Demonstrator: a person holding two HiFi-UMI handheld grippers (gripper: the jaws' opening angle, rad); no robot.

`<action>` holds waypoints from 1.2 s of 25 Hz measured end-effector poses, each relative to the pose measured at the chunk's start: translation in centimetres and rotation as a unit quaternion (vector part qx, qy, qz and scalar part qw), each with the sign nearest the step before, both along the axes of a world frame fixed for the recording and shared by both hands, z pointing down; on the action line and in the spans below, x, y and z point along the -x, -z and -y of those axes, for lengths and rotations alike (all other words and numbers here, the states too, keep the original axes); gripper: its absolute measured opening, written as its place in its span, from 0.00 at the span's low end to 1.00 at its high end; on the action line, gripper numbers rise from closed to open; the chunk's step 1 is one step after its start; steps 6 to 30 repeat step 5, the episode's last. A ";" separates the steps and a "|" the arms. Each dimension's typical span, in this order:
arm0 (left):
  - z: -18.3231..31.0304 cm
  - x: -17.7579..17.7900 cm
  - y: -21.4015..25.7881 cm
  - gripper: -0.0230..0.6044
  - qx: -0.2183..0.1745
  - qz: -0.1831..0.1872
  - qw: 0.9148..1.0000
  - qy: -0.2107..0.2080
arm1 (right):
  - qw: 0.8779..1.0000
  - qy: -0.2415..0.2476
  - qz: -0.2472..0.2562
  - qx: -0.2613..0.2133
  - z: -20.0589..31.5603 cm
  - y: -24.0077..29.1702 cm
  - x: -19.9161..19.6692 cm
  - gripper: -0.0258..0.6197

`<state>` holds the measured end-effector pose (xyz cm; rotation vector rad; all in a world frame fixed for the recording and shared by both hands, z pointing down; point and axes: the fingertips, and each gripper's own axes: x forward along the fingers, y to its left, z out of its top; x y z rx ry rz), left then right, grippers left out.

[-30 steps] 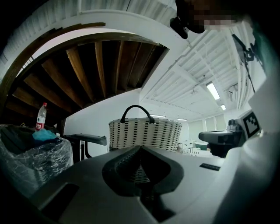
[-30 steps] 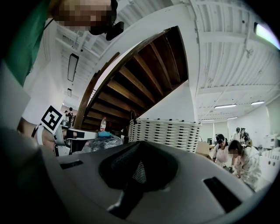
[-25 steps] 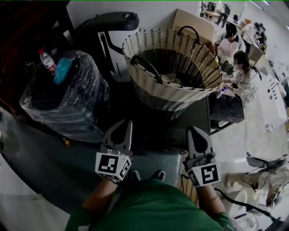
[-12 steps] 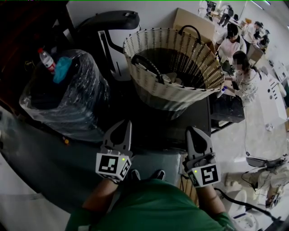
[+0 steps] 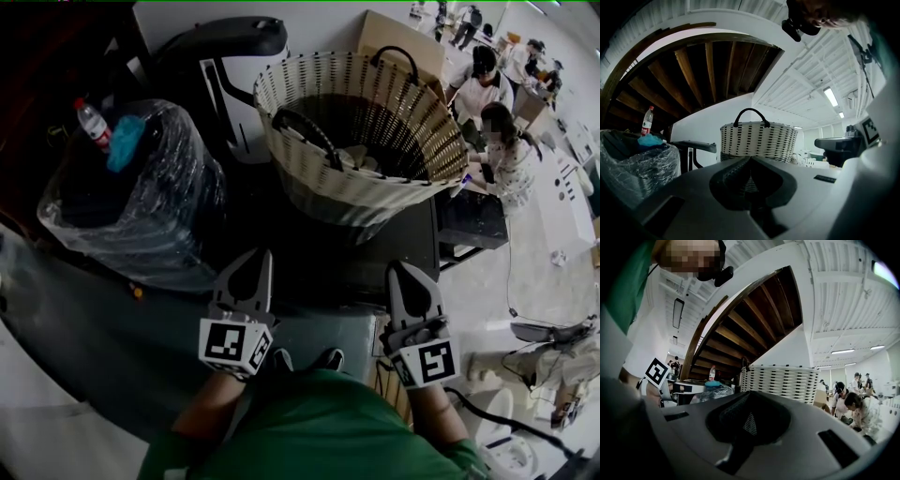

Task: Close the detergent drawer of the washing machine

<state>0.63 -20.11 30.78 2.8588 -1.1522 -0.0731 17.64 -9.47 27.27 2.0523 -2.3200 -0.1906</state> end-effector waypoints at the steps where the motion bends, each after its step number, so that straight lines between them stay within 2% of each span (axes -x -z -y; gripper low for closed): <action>1: 0.1 0.0 0.0 0.07 0.001 0.000 1.000 0.000 | 1.000 -0.001 0.002 0.001 0.1 -0.1 0.0 0.06; 30: 0.6 0.1 -0.1 0.07 0.001 -0.002 1.000 0.000 | 1.000 -0.008 0.007 0.008 0.4 -0.1 0.0 0.06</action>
